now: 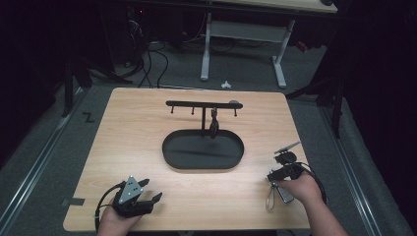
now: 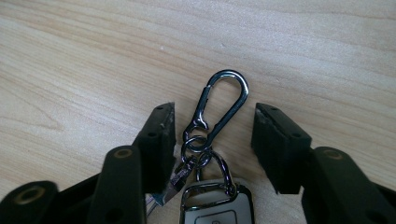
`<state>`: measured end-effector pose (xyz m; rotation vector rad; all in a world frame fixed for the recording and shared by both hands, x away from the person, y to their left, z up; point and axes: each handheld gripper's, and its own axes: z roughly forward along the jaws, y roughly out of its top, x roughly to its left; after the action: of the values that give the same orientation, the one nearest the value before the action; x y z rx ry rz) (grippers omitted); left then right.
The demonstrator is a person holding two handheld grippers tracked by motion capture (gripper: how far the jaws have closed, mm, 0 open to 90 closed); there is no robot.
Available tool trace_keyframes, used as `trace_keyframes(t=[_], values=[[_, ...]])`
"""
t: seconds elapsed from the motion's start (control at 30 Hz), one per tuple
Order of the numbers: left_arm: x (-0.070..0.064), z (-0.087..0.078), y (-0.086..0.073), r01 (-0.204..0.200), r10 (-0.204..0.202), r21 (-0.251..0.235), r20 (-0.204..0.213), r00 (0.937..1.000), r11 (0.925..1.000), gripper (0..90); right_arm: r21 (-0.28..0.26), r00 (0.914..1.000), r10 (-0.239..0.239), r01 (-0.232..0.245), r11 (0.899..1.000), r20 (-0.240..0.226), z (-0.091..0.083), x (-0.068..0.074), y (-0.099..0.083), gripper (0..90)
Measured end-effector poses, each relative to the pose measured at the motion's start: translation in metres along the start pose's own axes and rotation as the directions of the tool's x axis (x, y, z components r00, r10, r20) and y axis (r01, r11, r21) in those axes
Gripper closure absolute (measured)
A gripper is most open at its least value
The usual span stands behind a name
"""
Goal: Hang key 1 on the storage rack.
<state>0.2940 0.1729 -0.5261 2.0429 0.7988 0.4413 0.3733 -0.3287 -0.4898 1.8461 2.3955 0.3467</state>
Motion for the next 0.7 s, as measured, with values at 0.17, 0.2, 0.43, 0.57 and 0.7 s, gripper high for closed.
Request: trace_keyframes(t=[0.17,0.2,0.43,0.57,0.7], values=[[0.000,0.000,0.000,0.003,-0.003,-0.004,-0.004,1.0000,1.0000,32.2,0.014,0.9992,-0.031,0.030,0.999,0.026,0.000,0.005,0.000,56.5],[0.000,0.000,0.000,0.003,-0.003,-0.004,-0.003,1.0000,1.0000,32.2,0.013,0.9991,-0.028,0.028,1.000,0.033,0.000,0.007,0.000,57.9],[0.000,0.000,0.001,-0.001,0.001,-0.003,-0.001,1.0000,1.0000,32.2,0.029,0.9964,-0.053,0.051,0.998,0.066,0.000,0.010,0.002,66.9],[0.000,-0.001,0.001,0.001,-0.001,-0.005,-0.001,1.0000,1.0000,32.2,0.029,0.9961,-0.062,0.060,0.998,0.063,0.000,0.013,0.003,75.0],[0.000,-0.001,0.001,0.000,0.000,-0.004,-0.002,1.0000,1.0000,32.2,0.040,0.9940,-0.079,0.077,0.996,0.075,0.000,0.015,0.003,75.6]])
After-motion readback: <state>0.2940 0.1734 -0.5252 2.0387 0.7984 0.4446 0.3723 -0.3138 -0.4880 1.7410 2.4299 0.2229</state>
